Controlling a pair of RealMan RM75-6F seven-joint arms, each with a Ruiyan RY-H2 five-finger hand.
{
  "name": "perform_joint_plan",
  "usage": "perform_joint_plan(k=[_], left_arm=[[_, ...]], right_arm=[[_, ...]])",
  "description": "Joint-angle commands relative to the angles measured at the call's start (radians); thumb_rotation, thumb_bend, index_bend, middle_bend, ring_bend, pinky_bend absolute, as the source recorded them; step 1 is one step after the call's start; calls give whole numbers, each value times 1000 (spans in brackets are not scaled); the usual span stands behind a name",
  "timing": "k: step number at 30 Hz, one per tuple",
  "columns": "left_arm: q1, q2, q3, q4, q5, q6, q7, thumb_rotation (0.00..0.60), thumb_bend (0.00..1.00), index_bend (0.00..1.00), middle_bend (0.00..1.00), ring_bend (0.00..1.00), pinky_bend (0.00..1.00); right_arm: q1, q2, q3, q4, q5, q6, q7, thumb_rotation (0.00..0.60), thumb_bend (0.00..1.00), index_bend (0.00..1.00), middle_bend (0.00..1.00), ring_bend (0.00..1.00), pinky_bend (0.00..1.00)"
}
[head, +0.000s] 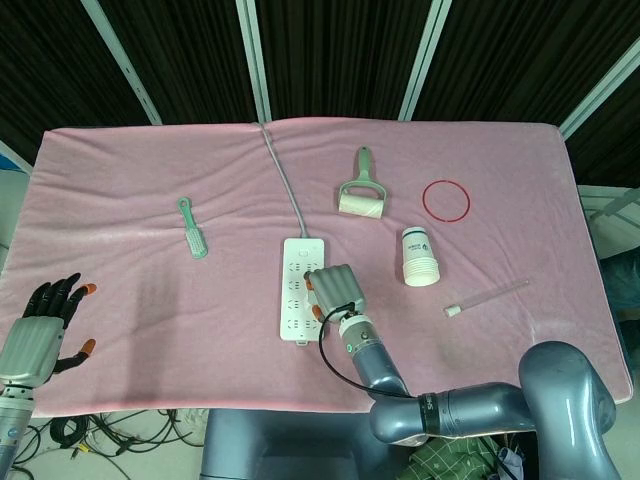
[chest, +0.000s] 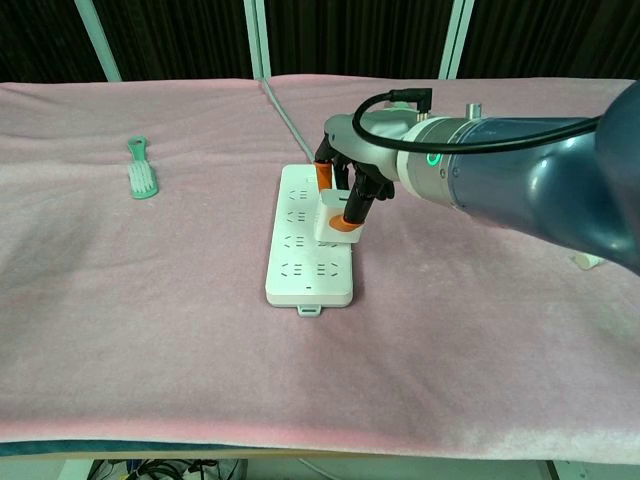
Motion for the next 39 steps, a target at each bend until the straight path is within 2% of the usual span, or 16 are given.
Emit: perform_joint_plan(k=[1, 34, 39], left_arm=[[0, 0, 0, 0, -1, -1, 0, 600, 298, 120, 0, 0, 0], [1, 4, -2, -3, -6, 1, 2, 600, 298, 120, 0, 0, 0], [1, 3, -2, -4, -7, -1, 3, 600, 298, 121, 0, 0, 0]], right_arm=[[-1, 1, 2, -1, 0, -1, 1, 600, 483, 798, 680, 727, 555], [0, -4, 1, 11, 7, -20, 6, 600, 484, 804, 684, 729, 558], [0, -8, 1, 16, -2, -25, 9, 600, 484, 844, 717, 753, 574]])
